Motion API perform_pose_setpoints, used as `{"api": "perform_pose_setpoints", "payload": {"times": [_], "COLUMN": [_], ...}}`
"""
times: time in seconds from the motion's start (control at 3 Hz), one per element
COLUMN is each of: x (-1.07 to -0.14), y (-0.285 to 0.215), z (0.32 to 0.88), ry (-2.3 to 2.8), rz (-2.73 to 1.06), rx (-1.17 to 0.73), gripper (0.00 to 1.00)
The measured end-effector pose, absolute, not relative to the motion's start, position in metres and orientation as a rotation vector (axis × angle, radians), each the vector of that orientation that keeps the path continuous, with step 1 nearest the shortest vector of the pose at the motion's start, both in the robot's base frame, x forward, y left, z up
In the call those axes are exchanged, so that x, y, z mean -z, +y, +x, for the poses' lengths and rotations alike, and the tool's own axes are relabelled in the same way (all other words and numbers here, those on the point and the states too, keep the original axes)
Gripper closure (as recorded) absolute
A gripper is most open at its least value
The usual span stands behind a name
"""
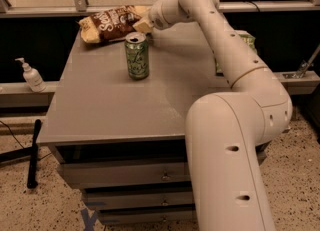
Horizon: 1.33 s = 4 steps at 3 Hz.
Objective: Pick brown chip bag
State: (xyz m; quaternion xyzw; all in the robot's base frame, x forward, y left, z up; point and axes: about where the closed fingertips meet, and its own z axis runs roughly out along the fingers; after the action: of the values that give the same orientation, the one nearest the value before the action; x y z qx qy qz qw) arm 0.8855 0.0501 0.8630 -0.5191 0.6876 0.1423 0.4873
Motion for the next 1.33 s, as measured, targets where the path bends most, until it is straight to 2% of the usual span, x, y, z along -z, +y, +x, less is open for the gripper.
{"api": "perform_pose_setpoints", "payload": {"times": [0.33,0.67,1.33], "x": [-0.869,-0.903,-1.007], "y": [0.049,0.041,0.002], "z": [0.883,0.876,0.846], "ry": [1.659,1.592,1.411], "rz": [-1.262,-1.23,-1.063], "rx": [-0.341,-0.326,-0.238], "gripper": [0.87,1.0,1.0]}}
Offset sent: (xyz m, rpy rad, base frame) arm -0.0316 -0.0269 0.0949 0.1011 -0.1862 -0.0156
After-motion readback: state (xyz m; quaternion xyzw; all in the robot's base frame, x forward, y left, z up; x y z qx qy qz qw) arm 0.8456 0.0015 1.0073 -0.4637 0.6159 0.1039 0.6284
